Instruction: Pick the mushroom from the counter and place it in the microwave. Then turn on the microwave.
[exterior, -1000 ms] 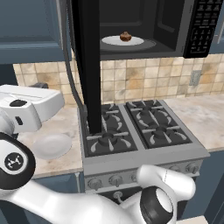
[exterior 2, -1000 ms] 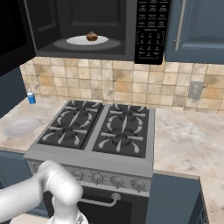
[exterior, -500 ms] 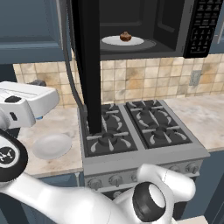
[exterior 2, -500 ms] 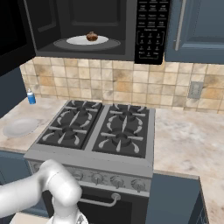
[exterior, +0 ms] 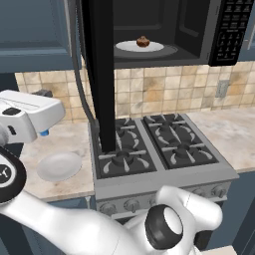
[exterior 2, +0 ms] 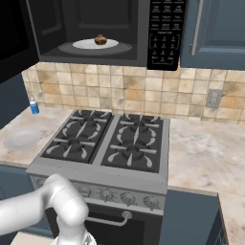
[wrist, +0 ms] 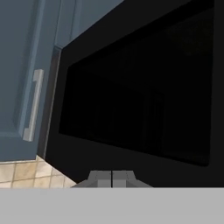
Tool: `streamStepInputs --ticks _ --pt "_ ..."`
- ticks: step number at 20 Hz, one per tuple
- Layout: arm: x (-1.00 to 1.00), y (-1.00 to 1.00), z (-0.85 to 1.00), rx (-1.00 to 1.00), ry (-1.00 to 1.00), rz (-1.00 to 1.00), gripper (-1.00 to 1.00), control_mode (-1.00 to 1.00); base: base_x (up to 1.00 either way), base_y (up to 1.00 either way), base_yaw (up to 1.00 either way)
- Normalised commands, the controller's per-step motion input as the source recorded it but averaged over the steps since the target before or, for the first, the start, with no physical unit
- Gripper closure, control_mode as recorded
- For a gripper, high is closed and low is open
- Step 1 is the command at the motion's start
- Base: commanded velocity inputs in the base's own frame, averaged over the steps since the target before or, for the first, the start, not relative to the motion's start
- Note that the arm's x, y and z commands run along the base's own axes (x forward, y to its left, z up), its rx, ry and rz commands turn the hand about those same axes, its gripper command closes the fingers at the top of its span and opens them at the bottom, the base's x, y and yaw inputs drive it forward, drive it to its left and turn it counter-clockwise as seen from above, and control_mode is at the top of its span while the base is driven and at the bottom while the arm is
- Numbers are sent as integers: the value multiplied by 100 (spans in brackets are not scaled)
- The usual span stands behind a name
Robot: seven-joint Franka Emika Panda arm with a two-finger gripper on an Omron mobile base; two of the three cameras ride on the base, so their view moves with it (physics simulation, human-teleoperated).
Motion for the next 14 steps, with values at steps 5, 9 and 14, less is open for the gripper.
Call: streamStepInputs --ticks 5,9,14 --pt "0 0 0 0 -1 -4 100 -100 0 0 0" --pt "2 0 0 0 -1 -4 100 -100 0 0 0" --pt "2 0 0 0 -1 -4 100 -100 0 0 0"
